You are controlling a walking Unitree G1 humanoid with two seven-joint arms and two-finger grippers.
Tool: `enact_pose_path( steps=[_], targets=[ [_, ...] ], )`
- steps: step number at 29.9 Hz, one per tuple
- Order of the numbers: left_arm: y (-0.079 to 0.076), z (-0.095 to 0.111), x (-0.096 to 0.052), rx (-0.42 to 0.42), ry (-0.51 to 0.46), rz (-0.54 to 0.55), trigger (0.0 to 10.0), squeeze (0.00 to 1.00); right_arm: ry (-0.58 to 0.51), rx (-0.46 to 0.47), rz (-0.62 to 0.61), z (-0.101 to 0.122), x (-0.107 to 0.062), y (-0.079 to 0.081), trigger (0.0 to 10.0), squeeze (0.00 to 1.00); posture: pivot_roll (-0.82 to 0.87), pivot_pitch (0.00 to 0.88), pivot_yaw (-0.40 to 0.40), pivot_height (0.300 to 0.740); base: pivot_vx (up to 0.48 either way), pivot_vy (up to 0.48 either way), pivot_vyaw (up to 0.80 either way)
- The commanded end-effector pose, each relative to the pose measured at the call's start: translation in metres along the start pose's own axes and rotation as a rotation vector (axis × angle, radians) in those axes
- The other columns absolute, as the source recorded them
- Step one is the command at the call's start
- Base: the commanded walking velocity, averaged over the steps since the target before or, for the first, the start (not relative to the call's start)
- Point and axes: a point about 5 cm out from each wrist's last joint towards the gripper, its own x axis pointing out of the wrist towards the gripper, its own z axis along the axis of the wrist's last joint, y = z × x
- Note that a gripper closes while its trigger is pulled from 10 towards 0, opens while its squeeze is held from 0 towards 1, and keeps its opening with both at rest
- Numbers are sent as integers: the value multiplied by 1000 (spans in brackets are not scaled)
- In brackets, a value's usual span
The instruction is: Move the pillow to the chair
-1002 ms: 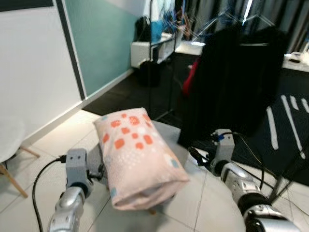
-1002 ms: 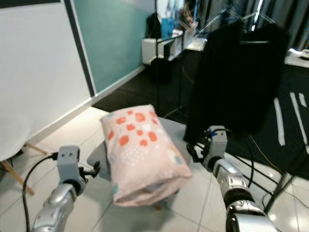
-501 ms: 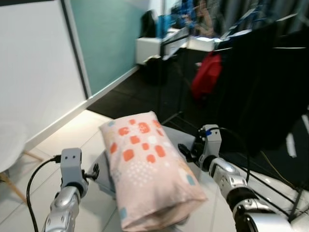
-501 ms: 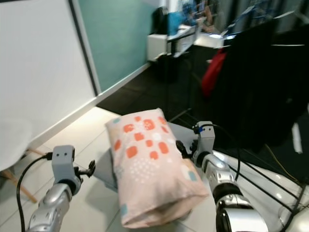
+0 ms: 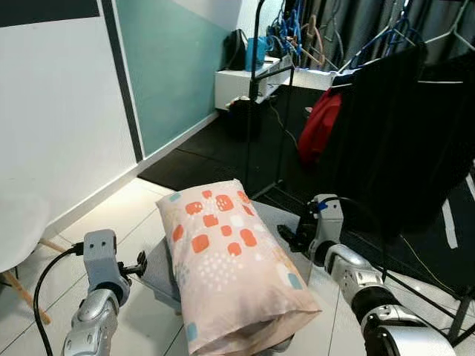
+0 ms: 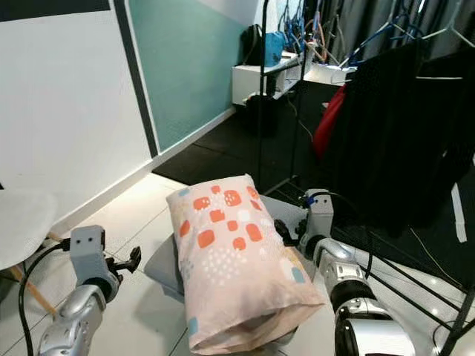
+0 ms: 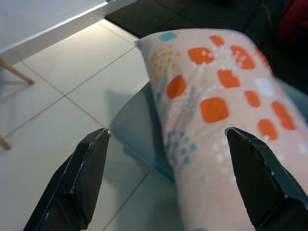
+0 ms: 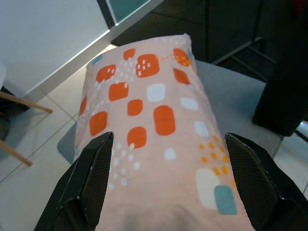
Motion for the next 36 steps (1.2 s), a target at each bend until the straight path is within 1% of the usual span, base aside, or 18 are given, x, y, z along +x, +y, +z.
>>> enact_pose_path(
  steps=[1,5,8,10,12,22,24,27,28,32,36],
  targets=[
    [2,-2,1,-45,14,4,10000,0,8,19,-6,2,1,-1,10000,0,-143,0,-53,685,0,0,0],
    [3,-1,1,-65,13,13,10000,0,7,13,-20,4,0,-4,10000,0,-147,0,-58,675,0,0,0],
    [0,0,2,-96,11,4,10000,0,16,-5,-43,6,-1,-9,10000,0,-150,0,-60,660,0,0,0],
    [-1,0,2,-105,12,3,10000,0,16,-6,-45,6,-1,-9,10000,0,-150,0,-60,655,0,0,0],
    [-1,2,4,-136,14,-2,10000,0,10,-8,-44,9,0,-8,10000,0,-154,0,-47,645,0,0,0],
    [-1,9,11,-170,17,-22,10000,0,-16,0,-48,14,0,-9,10000,0,-129,0,-39,615,0,0,0],
    [-6,10,12,-188,19,-40,10000,0,-22,-2,-43,16,0,-8,10000,0,-133,0,-38,600,0,0,0],
    [-10,10,13,-194,23,-53,10000,0,-26,-4,-40,18,1,-7,10000,0,-133,0,-39,590,0,0,0],
    [-14,11,13,-206,23,-68,10000,0,-29,-5,-36,19,1,-6,10000,0,-134,0,-40,585,0,0,0],
    [-16,12,14,-215,23,-80,10000,0,-31,-7,-34,19,2,-6,10000,0,-134,0,-40,580,0,0,0],
    [-27,16,18,-252,22,-139,10000,0,-40,-12,-14,22,2,-4,10000,0,-156,1,-46,565,0,0,0]
  ],
)
